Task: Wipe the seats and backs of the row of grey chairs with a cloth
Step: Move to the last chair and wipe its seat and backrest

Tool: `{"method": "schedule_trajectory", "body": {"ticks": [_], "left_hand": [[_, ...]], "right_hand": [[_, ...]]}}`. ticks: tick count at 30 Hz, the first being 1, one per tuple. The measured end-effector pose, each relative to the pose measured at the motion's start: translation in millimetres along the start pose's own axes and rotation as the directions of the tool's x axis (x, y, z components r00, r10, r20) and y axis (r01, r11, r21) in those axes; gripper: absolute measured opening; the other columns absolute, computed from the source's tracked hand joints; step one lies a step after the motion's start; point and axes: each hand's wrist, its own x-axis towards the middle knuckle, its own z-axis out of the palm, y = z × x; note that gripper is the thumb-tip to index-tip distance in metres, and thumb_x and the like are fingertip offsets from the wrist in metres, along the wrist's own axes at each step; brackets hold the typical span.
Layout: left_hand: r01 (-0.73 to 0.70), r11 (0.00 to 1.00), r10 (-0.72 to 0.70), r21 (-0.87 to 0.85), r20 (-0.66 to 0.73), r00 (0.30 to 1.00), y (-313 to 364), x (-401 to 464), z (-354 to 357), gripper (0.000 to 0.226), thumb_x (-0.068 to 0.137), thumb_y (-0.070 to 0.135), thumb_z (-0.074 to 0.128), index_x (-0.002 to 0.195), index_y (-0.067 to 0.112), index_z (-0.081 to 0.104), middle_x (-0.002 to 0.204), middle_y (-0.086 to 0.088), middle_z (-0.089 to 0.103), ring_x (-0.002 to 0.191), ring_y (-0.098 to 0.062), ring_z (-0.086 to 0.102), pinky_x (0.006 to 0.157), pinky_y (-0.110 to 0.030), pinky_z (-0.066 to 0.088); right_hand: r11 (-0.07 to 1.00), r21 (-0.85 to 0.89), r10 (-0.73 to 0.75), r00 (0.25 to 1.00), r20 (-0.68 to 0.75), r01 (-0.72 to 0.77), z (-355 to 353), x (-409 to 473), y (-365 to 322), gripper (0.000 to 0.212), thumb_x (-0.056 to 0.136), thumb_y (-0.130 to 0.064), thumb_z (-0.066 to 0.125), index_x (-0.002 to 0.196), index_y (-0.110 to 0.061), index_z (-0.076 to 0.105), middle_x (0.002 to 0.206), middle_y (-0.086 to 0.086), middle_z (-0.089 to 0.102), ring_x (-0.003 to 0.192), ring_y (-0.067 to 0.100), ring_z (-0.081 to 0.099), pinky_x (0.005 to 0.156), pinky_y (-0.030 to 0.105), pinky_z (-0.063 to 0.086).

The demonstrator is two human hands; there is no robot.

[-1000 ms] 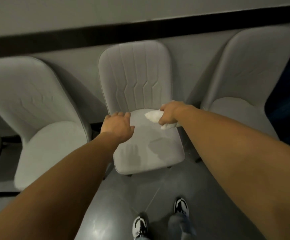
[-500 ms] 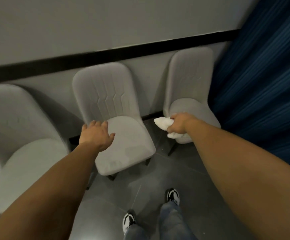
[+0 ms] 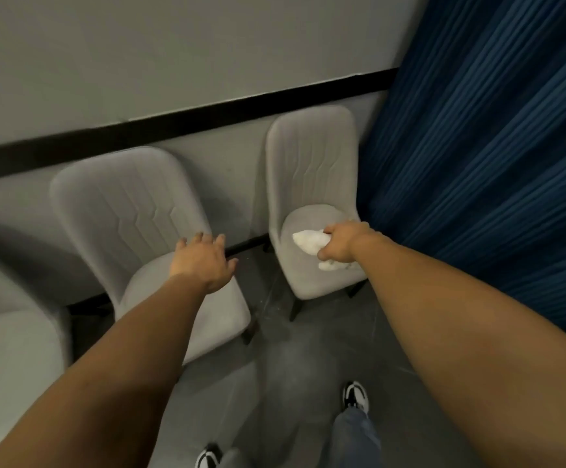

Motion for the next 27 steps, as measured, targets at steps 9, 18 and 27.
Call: {"method": "schedule_trajectory", "body": {"ticks": [9, 18, 27], "left_hand": [[0.065, 0.996, -0.065, -0.068, 0.005, 0.998, 170, 64, -32, 0.071, 0.092, 0.064, 0.033, 0.148, 0.021, 0.033, 0.150, -0.007, 0.041, 0.142, -0.028, 0.027, 0.113, -0.050, 0.023], [0.070, 0.993, -0.072, -0.097, -0.012, 0.997, 248, 146, -56, 0.076, 0.089, 0.069, 0.029, 0.149, 0.021, 0.032, 0.156, -0.009, 0.031, 0.145, -0.029, 0.021, 0.114, -0.051, 0.023], [0.166, 0.972, -0.144, -0.164, 0.136, 0.980, 248, 216, 4, 0.076, 0.092, 0.066, 0.033, 0.151, 0.017, 0.028, 0.158, -0.011, 0.025, 0.146, -0.031, 0.015, 0.114, -0.055, 0.020]], "right_hand": [[0.995, -0.054, -0.076, 0.996, 0.042, 0.078, -80, 83, 137, 0.069, 0.081, -0.055, 0.070, 0.145, -0.043, 0.048, 0.134, 0.004, 0.047, 0.122, 0.031, 0.044, 0.103, 0.050, 0.041], [0.992, -0.037, -0.122, 0.990, 0.068, 0.124, -103, 150, 191, 0.074, 0.079, -0.058, 0.069, 0.147, -0.045, 0.044, 0.138, 0.006, 0.046, 0.124, 0.034, 0.042, 0.100, 0.049, 0.039], [0.996, -0.027, -0.087, 0.996, 0.024, 0.088, -117, 210, 218, 0.073, 0.082, -0.057, 0.069, 0.148, -0.046, 0.041, 0.134, 0.006, 0.043, 0.124, 0.033, 0.042, 0.103, 0.053, 0.038]]}}
